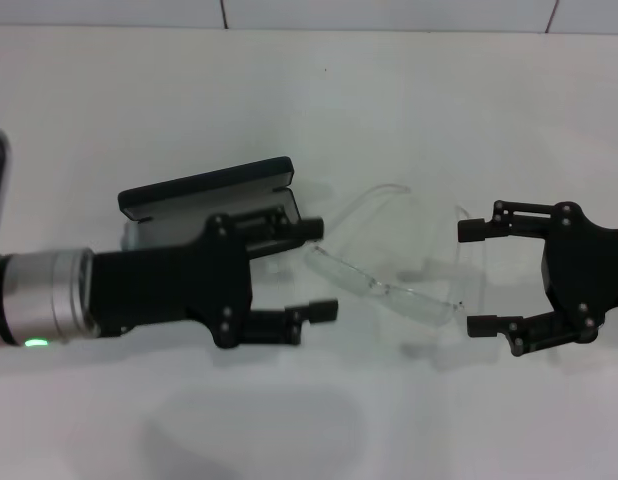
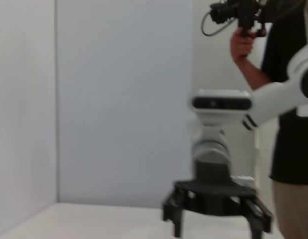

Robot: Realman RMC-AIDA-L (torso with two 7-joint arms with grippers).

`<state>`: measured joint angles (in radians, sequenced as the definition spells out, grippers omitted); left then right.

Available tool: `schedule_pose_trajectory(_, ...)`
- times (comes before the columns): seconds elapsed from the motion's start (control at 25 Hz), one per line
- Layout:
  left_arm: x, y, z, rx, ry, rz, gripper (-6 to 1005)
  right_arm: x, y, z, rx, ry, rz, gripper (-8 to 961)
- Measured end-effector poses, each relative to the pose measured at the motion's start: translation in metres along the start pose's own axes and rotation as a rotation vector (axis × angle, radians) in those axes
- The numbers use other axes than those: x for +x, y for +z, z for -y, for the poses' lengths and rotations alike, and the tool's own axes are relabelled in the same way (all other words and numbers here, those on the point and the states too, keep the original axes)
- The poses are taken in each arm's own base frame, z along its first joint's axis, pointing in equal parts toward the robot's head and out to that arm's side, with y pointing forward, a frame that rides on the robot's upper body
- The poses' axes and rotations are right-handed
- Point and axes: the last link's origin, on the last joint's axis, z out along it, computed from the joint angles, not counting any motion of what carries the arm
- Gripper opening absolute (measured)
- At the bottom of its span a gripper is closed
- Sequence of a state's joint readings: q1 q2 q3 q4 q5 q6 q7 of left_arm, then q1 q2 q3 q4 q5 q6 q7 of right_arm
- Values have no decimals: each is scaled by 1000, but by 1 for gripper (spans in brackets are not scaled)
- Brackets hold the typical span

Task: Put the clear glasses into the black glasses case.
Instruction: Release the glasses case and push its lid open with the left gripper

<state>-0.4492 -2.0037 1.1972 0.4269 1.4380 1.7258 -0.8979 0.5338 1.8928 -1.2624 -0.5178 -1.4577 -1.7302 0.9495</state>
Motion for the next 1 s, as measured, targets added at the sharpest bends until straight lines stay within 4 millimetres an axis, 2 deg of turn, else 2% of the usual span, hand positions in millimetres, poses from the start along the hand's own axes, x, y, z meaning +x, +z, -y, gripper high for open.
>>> schedule_pose_trajectory(0.12, 9, -6, 11, 57, -4, -27, 808, 0, 0, 0, -1, -3, 0, 869)
schedule_pose_trajectory(0.24, 27, -21, 33, 154, -46, -38, 810, -2, 1, 1, -2, -11, 1, 869)
schedule_pose_trajectory(0.32, 37, -29, 49, 194, -84, 12, 806, -2, 2, 1, -2, -12, 1, 870)
schedule_pose_trajectory(0.36, 42, -33, 62, 236, -121, 91, 801, -1, 1, 1, -1, -11, 1, 870)
schedule_pose_trajectory(0.4, 43, -33, 64, 243, -124, 104, 797, -1, 1, 0, -1, -9, 1, 870)
schedule_pose_trajectory(0.52, 43, -37, 84, 335, -167, 285, 783, 1, 0, -2, 2, -2, 2, 870)
schedule_pose_trajectory(0.64, 35, -37, 95, 407, -184, 447, 770, 3, 1, -4, 5, 4, 3, 870)
schedule_pose_trajectory(0.84, 23, -24, 98, 435, -154, 619, 564, 4, 1, -6, 4, 9, 7, 870)
schedule_pose_trajectory(1.0, 18, -14, 95, 412, -123, 712, 567, 4, 2, -7, 2, 12, 8, 870)
